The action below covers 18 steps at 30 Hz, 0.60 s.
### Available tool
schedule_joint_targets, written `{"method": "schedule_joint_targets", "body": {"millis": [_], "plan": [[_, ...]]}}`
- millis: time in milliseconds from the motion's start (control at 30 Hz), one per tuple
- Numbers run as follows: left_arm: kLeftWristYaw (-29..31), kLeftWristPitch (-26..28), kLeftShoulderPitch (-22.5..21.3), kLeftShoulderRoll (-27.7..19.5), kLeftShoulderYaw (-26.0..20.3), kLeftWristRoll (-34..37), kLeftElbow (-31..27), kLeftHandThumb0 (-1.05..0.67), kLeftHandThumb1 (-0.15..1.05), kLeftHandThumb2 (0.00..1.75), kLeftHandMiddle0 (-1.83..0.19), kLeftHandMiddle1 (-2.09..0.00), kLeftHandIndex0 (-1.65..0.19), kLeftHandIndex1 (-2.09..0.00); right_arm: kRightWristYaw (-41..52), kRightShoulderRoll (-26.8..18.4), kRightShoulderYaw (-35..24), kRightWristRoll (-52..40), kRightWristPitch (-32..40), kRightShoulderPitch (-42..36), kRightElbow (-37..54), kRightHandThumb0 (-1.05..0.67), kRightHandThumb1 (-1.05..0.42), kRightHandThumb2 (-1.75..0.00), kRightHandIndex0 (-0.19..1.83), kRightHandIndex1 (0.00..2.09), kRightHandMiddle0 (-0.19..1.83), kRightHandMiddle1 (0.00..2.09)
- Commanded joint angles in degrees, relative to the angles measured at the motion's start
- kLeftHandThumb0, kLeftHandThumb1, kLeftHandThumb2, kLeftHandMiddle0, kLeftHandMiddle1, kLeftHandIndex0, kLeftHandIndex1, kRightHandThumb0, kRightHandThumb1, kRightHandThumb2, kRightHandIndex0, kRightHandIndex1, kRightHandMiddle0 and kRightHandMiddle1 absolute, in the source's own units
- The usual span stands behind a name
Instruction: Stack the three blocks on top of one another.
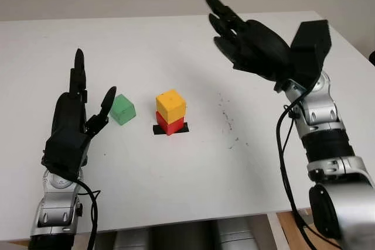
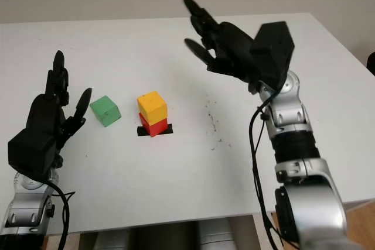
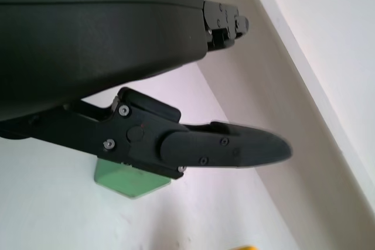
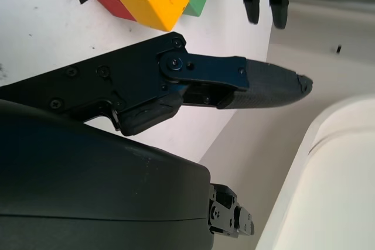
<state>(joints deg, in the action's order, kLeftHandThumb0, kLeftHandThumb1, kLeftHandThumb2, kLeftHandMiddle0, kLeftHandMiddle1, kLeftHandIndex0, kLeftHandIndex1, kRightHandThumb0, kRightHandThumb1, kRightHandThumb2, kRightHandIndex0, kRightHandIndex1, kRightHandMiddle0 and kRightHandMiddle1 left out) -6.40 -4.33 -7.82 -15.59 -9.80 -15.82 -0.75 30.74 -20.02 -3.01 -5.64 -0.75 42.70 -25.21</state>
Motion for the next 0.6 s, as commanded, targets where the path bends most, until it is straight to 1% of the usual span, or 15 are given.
{"method": "schedule_joint_targets", "body": {"millis": [0, 100, 133, 267, 333, 467, 567], "plan": [[-1.7, 1.5, -0.4, -1.3, 0.8, -3.7, -2.1, -0.66, 1.05, 0.2, -0.12, -0.09, -0.04, -0.1, -1.1, 0.7, -1.1, -1.3, 0.7, -1.8, 2.1, -0.76, -1.05, -0.69, -0.19, 0.0, -0.19, 0.0], [-3.3, 5.7, -1.0, -2.3, 1.9, -9.8, -3.7, -0.66, 1.05, 0.15, -0.14, -0.07, -0.07, -0.09, -3.0, 1.7, -2.2, -2.5, 0.3, -4.5, 2.1, -0.75, -1.05, -0.71, -0.19, 0.0, -0.19, 0.0], [-3.5, 6.6, -1.3, -2.8, 2.4, -11.4, -3.7, -0.66, 1.05, 0.12, -0.12, -0.06, -0.07, -0.09, -3.6, 1.9, -2.4, -2.7, -0.2, -5.3, 1.9, -0.74, -1.05, -0.71, -0.19, 0.0, -0.19, 0.0], [-2.6, 9.1, -2.2, -4.9, 4.0, -15.5, -4.1, -0.66, 1.04, 0.08, -0.09, -0.05, -0.07, -0.07, -5.8, 2.5, -2.3, -2.0, -0.3, -7.4, 2.3, -0.76, -1.05, -0.71, -0.19, 0.0, -0.19, 0.0], [-0.7, 11.7, -2.8, -6.3, 5.2, -17.8, -4.6, -0.68, 1.04, 0.07, -0.05, -0.03, -0.07, -0.07, -6.2, 2.3, -2.0, -1.6, -0.4, -8.2, 2.1, -0.75, -1.05, -0.74, -0.19, 0.0, -0.19, 0.0], [6.3, 19.2, -4.8, -9.2, 8.5, -22.6, -5.6, -0.77, 1.05, 0.07, 0.06, -0.02, -0.06, -0.06, -7.0, 2.2, -1.9, -1.0, -0.5, -9.1, 1.8, -0.74, -1.05, -0.76, -0.19, 0.0, -0.19, 0.0], [9.4, 22.3, -6.0, -11.0, 10.9, -26.2, -5.6, -0.84, 1.05, 0.1, 0.1, -0.03, -0.08, -0.07, -7.5, 2.4, -1.9, -1.3, 0.9, -9.4, 2.6, -0.7, -1.05, -0.77, -0.19, 0.0, -0.19, 0.0]]}}
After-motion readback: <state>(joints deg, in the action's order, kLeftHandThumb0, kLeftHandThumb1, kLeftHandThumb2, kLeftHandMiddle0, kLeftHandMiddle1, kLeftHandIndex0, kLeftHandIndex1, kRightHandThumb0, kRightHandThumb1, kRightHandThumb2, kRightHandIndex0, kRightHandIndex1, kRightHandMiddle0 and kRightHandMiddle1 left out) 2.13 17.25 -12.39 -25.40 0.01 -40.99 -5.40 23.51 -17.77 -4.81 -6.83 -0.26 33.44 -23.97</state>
